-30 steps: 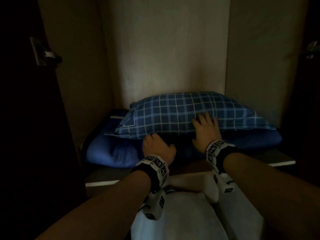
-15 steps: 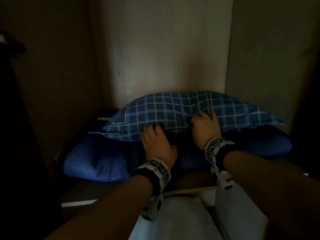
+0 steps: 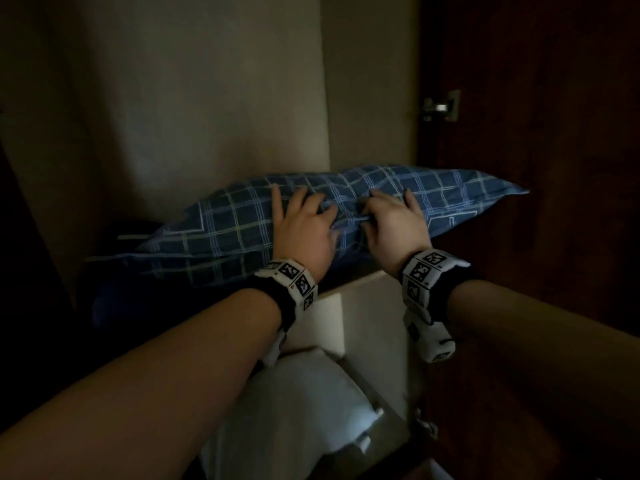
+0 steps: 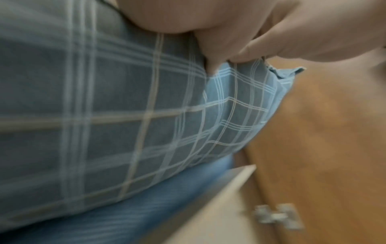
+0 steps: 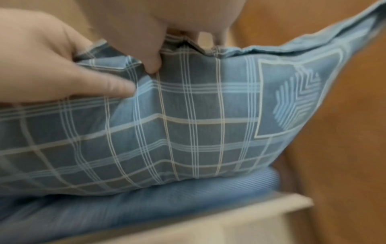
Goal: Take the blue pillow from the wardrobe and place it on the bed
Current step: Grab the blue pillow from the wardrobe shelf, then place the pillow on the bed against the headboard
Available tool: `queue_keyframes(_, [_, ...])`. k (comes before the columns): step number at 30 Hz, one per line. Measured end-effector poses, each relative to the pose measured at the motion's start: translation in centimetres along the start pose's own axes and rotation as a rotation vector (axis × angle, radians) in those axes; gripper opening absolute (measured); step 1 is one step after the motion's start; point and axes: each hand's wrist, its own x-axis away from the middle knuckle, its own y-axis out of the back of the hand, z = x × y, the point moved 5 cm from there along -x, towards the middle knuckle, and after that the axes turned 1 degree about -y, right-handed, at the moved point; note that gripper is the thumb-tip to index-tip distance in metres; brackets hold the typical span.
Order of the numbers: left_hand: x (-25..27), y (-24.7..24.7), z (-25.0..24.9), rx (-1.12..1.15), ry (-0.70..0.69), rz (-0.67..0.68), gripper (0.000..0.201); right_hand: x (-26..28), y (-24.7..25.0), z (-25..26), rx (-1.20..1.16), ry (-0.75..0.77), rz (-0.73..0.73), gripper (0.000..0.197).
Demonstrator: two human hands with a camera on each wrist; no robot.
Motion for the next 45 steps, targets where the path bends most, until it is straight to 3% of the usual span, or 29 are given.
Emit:
queue_keyframes(6, [2.2, 6.2, -11.4, 0.242, -0.207, -0.051, 0.029, 9.7, 11.8, -3.0, 0.108, -0.231, -0.069, 0.02])
queue_keyframes(8, [3.1, 7.8, -16.0, 0.314, -0.269, 0.056, 0.027, 13.6, 15.5, -4.4, 0.144, -0.322, -0.067, 0.014])
queue_keyframes(12, [7.9, 8.7, -26.7, 0.515, -0.306, 0.358, 0.043, 24.7, 21.9, -8.2, 0.229, -0.506, -0.002, 0.011])
queue_keyframes(19, [24.2, 11.1, -49.7, 0.646, -0.648, 0.729, 0.041, 51.9, 32.9, -12.5, 0.404, -0.846, 0.071, 0.016])
queue_keyframes(26, [40.7, 18.9, -66.2, 0.841, -0.996, 0.904, 0.036, 73.1, 45.3, -8.7, 0.657, -1.146, 0.071, 0.013])
queue_keyframes(31, [52.2, 25.7, -74.0, 1.013, -1.154, 1.045, 0.036, 84.8, 53.3, -3.0, 0.815, -1.336, 0.176, 0.008])
queue_keyframes(37, [65.5, 32.1, -81.7, 1.121, -1.259, 1.196, 0.035, 97.6, 60.0, 2.2, 0.899, -1.496, 0.197, 0.009])
queue_keyframes(41, [73.4, 32.5, -87.0, 1.085, -1.323, 1.26, 0.038, 107.3, 62.7, 2.0, 0.856, -1.585, 0.233, 0.007])
queue_keyframes(45, [81.0, 28.6, -91.2, 0.941, -1.39, 1.316, 0.039, 117.5, 63.1, -0.5, 0.719, -1.672, 0.298, 0.012])
